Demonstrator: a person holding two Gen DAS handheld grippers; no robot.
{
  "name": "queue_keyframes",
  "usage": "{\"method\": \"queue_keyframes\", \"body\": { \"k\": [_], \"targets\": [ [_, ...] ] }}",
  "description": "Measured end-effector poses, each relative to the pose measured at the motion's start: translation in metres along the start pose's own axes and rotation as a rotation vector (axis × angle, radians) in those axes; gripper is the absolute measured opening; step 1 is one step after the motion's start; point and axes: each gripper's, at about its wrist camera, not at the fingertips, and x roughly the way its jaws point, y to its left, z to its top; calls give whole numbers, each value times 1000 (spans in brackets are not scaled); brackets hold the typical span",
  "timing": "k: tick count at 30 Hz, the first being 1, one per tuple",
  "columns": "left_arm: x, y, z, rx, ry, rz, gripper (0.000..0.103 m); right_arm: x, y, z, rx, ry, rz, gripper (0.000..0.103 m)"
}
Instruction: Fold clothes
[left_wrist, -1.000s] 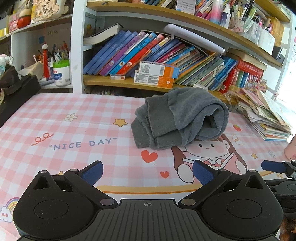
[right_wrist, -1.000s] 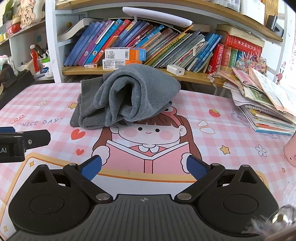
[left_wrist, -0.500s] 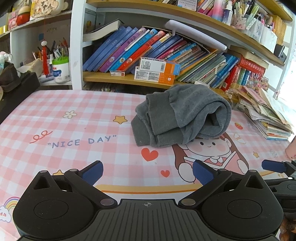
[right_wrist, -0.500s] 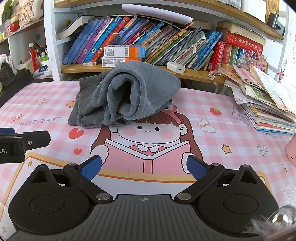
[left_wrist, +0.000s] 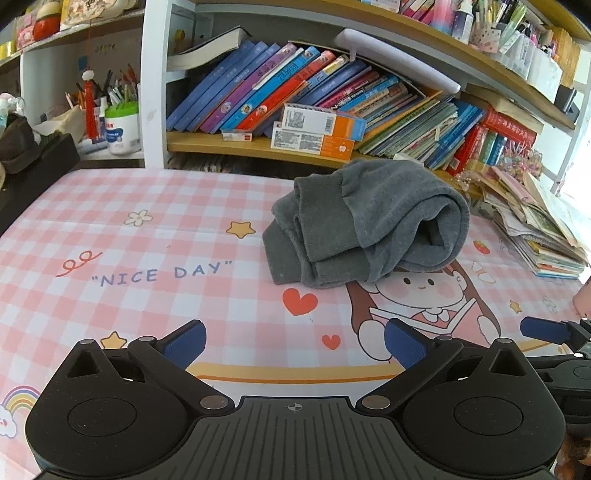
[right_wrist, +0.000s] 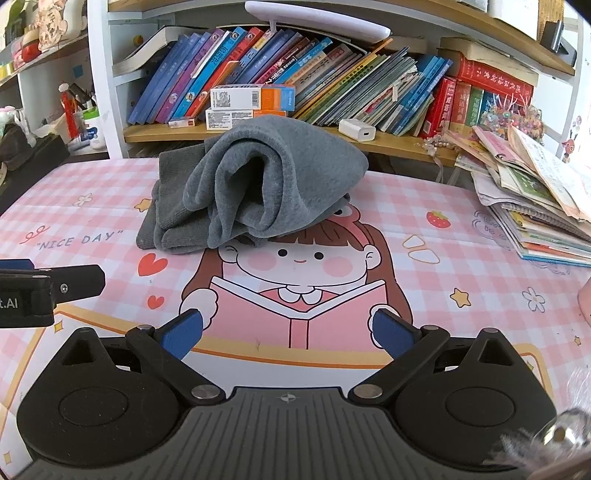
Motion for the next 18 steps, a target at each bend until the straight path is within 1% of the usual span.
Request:
{"method": "queue_keyframes", "body": {
  "k": [3,8,13,18],
  "targets": [
    [4,-1,1,-6,22,-5,103,2,-1,1,1,3,7,99],
    [8,-3,1,1,36,-1,103,6,-3,2,8,4,21,99],
    [10,-4,2,1,46,14,103,10,-3,4,5,3,41,99],
    [14,-2,2,-13,75,39,103,16,-2,6,4,14,68,99]
  ]
}}
